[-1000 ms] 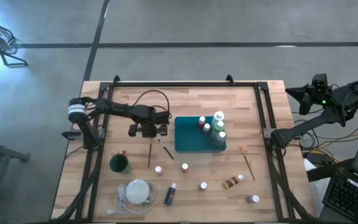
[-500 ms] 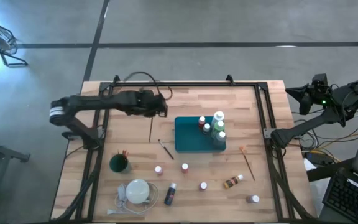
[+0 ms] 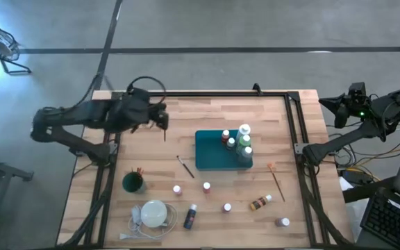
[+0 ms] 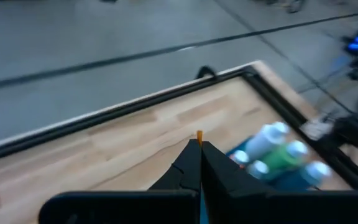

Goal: Pick & Place Paint Supplies
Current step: Put the gold paintbrush into the green cup

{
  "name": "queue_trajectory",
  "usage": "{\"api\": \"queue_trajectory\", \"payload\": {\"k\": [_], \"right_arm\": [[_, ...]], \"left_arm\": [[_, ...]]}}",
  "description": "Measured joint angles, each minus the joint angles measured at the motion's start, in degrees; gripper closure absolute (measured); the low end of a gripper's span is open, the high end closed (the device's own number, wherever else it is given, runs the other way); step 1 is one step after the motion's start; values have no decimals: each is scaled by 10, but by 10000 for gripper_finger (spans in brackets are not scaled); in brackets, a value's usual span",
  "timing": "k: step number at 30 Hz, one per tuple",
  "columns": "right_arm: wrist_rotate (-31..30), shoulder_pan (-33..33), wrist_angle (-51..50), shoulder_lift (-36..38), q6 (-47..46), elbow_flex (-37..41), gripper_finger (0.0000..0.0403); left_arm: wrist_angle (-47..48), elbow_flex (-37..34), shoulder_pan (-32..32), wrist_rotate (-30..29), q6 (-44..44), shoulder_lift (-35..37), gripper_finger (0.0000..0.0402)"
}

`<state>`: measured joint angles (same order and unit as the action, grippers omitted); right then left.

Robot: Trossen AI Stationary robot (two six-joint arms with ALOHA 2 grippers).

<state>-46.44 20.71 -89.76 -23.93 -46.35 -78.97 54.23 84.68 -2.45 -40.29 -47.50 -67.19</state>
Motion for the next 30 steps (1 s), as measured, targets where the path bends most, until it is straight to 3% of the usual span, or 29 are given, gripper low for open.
{"api": "queue_trajectory", "payload": {"k": [7, 18, 30], "right_arm": [[0, 0, 0, 0, 0, 0, 394], [0, 0, 0, 0, 0, 0, 394], [0, 0, 0, 0, 0, 0, 394]], "left_arm": [[14, -15, -149, -98, 18, 55, 401], [72, -18, -417, -309, 22, 74, 401], [150, -60, -550, -425, -93, 75, 402]]}}
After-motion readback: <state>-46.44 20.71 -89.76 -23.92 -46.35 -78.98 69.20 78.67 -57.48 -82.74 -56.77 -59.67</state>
